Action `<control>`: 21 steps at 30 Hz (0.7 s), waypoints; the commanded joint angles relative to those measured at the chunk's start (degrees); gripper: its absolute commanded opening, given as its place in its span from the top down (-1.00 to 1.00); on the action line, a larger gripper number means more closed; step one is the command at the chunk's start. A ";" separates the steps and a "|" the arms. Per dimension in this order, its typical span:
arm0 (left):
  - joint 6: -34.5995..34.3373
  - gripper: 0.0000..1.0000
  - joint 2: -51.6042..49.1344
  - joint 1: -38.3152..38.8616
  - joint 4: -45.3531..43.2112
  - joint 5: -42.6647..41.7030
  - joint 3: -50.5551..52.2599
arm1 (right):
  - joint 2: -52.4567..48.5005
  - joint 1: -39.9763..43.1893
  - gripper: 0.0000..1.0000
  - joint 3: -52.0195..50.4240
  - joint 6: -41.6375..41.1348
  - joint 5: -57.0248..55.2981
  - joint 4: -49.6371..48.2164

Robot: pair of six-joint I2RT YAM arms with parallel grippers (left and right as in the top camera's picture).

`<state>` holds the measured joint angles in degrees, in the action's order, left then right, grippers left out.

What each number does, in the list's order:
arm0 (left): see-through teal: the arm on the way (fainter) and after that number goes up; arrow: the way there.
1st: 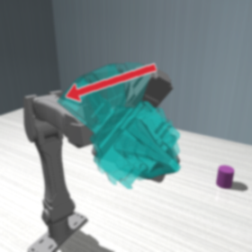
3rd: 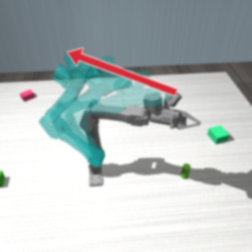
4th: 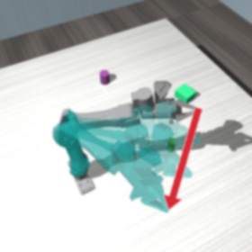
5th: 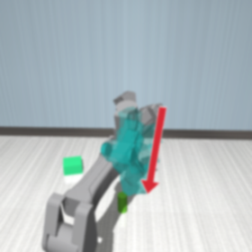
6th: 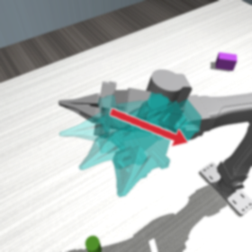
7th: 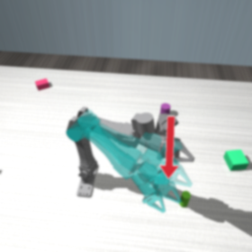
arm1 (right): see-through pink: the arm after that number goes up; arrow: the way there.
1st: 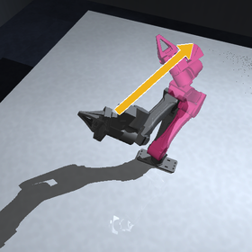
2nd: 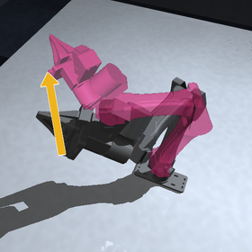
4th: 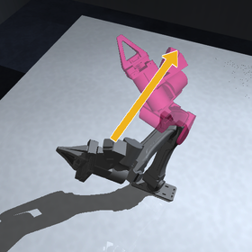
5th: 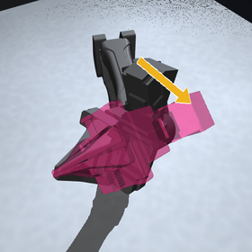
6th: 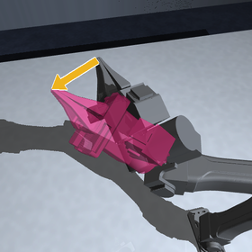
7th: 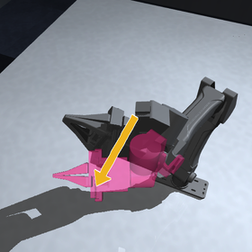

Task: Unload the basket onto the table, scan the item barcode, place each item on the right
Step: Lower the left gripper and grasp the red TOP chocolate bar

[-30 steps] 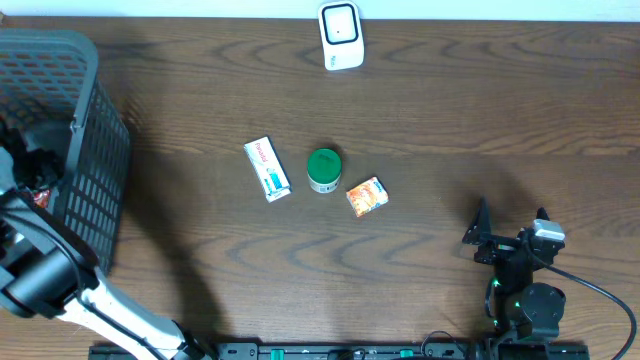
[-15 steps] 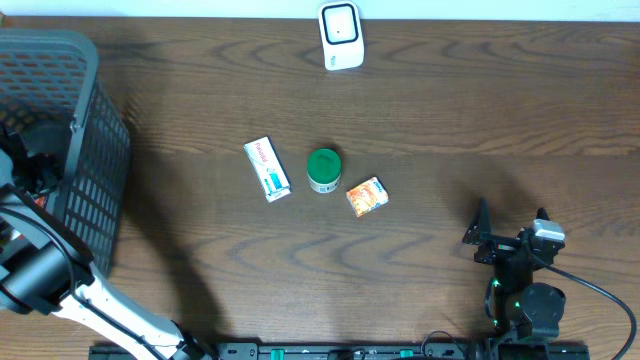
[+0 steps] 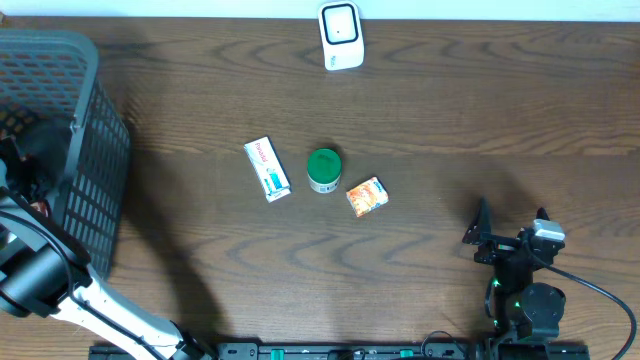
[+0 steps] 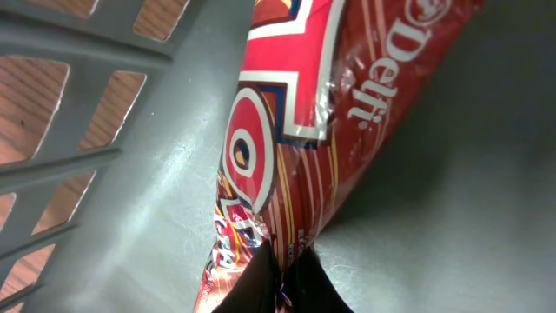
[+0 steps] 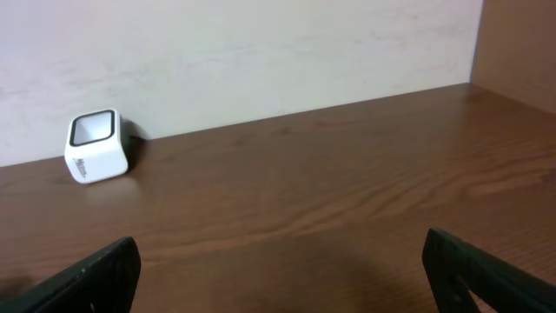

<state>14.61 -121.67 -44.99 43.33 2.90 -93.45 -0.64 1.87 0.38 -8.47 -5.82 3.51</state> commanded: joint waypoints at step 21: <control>-8.48 0.86 35.91 0.11 -3.17 -14.05 -0.26 | 0.15 0.17 -0.99 -0.07 0.63 -0.28 0.13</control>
<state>7.27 -91.29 -44.91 40.82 -10.22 -93.32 -0.64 1.87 0.38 -8.47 -5.85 3.51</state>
